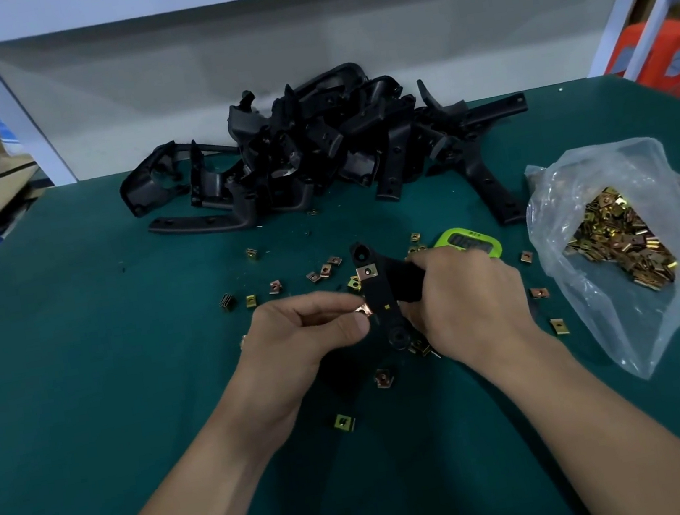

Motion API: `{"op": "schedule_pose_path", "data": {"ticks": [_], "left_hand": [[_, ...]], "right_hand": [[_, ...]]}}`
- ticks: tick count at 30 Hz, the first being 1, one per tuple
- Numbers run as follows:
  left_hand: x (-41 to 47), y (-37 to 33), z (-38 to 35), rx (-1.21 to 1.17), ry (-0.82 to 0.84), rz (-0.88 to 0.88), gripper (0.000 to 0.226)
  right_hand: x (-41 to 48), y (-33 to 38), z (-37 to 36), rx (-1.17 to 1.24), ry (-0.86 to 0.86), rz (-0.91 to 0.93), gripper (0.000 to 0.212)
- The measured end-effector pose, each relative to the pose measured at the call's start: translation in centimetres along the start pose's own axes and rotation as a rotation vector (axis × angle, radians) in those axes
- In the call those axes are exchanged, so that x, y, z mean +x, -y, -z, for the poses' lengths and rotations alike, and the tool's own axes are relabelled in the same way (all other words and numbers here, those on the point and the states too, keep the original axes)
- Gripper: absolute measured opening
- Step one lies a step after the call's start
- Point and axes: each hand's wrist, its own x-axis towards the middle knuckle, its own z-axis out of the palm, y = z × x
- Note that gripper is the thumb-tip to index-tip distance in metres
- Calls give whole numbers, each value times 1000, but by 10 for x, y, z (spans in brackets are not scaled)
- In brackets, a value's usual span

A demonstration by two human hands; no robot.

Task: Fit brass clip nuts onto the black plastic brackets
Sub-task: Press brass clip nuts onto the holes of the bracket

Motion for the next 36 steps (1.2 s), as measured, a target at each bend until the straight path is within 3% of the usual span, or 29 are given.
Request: {"op": "schedule_pose_path", "data": {"ticks": [17,26,31,36], "left_hand": [[0,1,3,-16,123,51,23],[-2,-2,1,35,11,-8,36],[-3,-5,0,109,0,-10,19],[-5,-7,-3,198,-7,55,19]], "right_hand": [[-1,3,3,31,-6,19,17],[-2,4,6,8,-20,12,13],[-2,9,10,-77,-68,1,14],[-3,13,12,-158,-75,18,17]]}}
